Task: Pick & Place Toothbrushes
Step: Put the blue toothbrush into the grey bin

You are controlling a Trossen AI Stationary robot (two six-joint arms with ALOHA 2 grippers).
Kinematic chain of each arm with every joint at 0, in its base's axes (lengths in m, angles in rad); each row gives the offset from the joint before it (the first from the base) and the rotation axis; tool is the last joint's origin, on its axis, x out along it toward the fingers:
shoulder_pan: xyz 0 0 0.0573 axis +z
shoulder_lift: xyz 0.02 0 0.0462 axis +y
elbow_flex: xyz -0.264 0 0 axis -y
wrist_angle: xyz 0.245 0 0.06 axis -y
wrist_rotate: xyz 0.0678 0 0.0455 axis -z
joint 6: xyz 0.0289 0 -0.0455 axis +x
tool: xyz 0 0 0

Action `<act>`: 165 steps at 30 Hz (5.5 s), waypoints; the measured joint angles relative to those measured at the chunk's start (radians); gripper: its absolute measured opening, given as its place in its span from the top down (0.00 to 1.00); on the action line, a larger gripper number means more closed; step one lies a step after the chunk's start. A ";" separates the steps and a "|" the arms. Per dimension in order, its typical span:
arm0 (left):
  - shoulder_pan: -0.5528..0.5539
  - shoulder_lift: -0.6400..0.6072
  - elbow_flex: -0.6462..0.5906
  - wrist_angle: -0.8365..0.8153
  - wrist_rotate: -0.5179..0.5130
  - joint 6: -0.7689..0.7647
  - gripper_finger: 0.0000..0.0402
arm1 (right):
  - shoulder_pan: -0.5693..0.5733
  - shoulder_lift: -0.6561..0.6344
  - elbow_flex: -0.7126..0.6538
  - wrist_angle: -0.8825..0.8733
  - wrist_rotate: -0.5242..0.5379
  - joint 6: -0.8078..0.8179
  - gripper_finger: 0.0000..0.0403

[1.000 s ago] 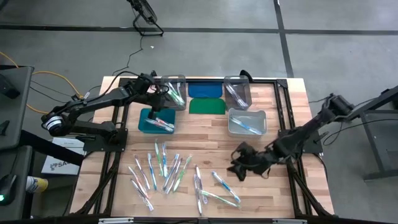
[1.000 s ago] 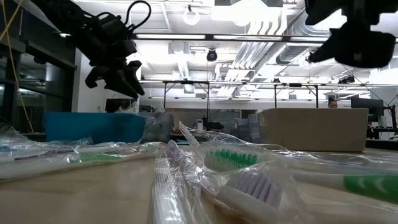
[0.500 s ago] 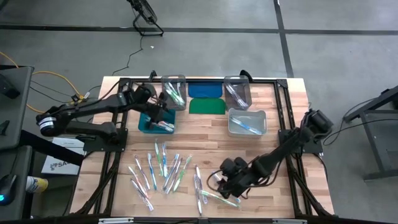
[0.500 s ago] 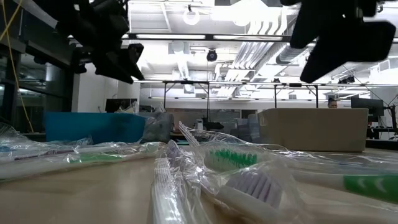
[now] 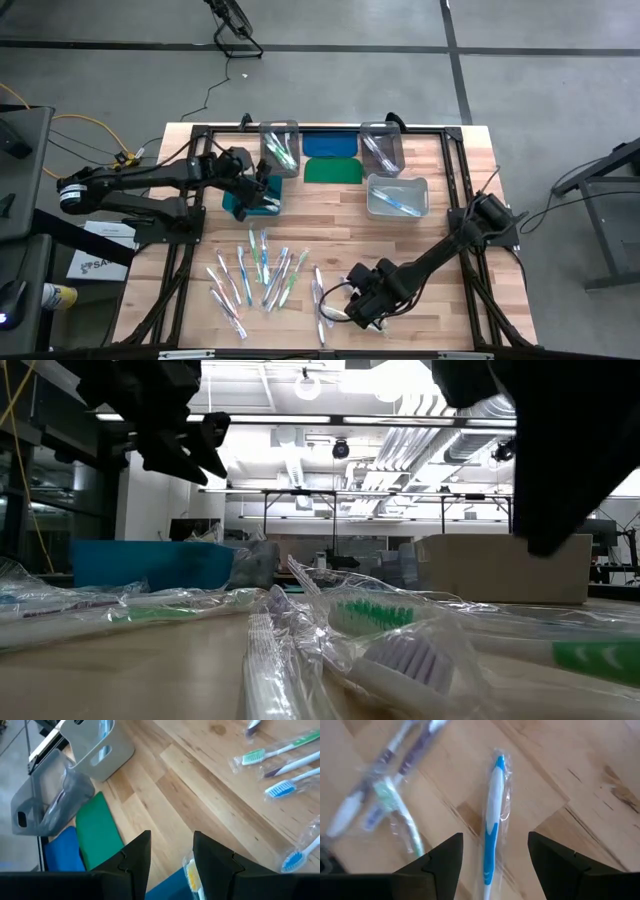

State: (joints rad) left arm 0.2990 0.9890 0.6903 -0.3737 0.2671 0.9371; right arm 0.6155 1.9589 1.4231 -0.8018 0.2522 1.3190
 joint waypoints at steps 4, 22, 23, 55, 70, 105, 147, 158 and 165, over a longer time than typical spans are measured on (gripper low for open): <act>0.001 0.000 0.000 0.014 -0.001 0.008 0.65 | 0.010 0.038 0.000 -0.006 0.004 -0.030 0.46; 0.001 0.000 0.000 0.024 0.000 0.027 0.65 | 0.034 0.136 0.003 0.027 0.064 -0.117 0.46; 0.001 0.000 0.000 0.027 0.000 0.027 0.65 | 0.034 0.136 0.003 0.029 0.064 -0.115 0.46; 0.002 0.002 0.000 0.043 -0.018 0.147 0.65 | -0.015 0.132 0.003 0.056 -0.108 0.058 0.96; 0.007 0.002 0.000 0.147 -0.354 0.115 0.65 | -0.224 -0.175 -0.002 -0.309 0.009 -0.288 0.97; 0.368 0.004 -0.092 0.199 -0.112 0.074 0.65 | -0.947 -0.758 -0.431 -0.194 -0.044 -1.330 0.97; 0.369 0.003 -0.092 0.370 -0.122 0.054 0.65 | -1.065 -0.636 -0.527 -0.037 -0.361 -1.412 0.97; 0.369 0.003 -0.092 0.380 -0.122 0.043 0.65 | -1.065 -0.578 -0.527 -0.030 -0.376 -1.274 0.95; 0.368 0.003 -0.092 0.369 -0.122 0.033 0.65 | -1.064 -0.578 -0.527 -0.032 -0.397 -1.250 0.93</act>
State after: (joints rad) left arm 0.6675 0.9924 0.5987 -0.0042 0.1448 0.9705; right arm -0.4488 1.3808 0.8959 -0.8337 -0.1450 0.0695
